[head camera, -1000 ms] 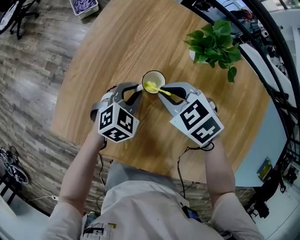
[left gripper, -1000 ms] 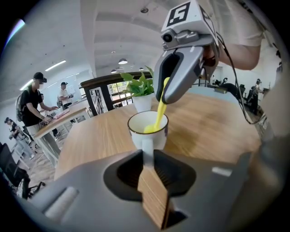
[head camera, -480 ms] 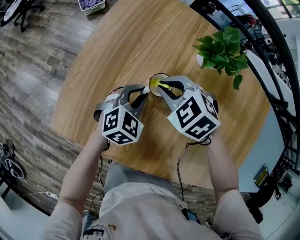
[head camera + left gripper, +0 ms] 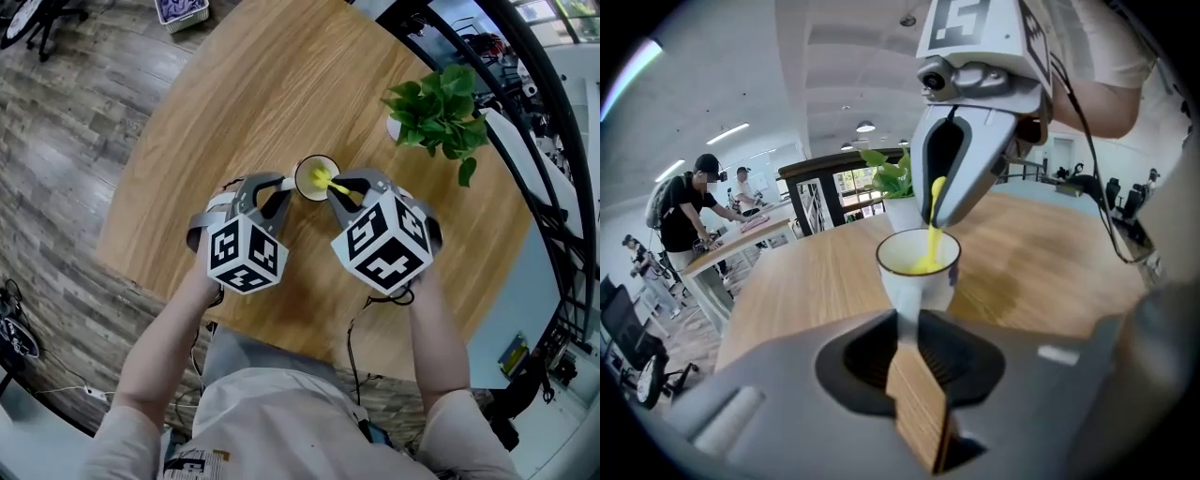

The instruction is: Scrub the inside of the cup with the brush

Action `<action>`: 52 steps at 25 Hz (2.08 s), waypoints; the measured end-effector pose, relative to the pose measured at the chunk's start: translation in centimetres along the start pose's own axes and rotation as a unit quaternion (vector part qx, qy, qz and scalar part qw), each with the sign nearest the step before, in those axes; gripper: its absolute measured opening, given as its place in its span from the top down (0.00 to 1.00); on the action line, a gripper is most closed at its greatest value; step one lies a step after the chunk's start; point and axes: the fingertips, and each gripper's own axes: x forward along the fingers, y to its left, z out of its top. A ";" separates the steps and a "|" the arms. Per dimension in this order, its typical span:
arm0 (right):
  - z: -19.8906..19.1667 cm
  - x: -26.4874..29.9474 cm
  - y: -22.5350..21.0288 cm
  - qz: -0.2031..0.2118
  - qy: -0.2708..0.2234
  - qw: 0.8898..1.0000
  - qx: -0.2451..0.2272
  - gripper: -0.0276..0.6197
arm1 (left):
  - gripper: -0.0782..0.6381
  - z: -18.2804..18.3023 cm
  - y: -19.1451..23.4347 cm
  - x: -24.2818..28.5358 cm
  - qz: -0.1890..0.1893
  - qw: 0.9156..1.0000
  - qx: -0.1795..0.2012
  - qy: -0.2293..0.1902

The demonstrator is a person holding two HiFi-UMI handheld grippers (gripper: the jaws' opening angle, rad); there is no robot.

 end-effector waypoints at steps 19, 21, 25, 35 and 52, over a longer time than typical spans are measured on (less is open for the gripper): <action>1.8 -0.1 -0.9 -0.038 -0.059 0.996 0.048 0.91 | 0.81 -0.2 0.1 -0.1 0.008 1.000 0.018 0.020; 1.0 -0.4 -0.7 -0.044 -0.033 0.998 0.033 0.91 | 0.81 -0.3 0.0 -0.1 0.010 0.999 0.011 0.029; -0.1 -1.0 0.4 -0.033 0.014 0.999 0.008 0.91 | 0.81 -0.2 -0.1 0.0 0.013 0.999 0.009 0.036; 3.0 -0.4 2.4 0.018 -0.062 0.998 0.018 0.91 | 0.81 -0.1 -0.6 0.1 0.019 0.999 0.019 0.044; 0.6 -2.8 1.9 -0.018 0.007 1.000 0.015 0.91 | 0.81 -0.3 -0.7 -0.2 0.024 0.999 -0.004 0.042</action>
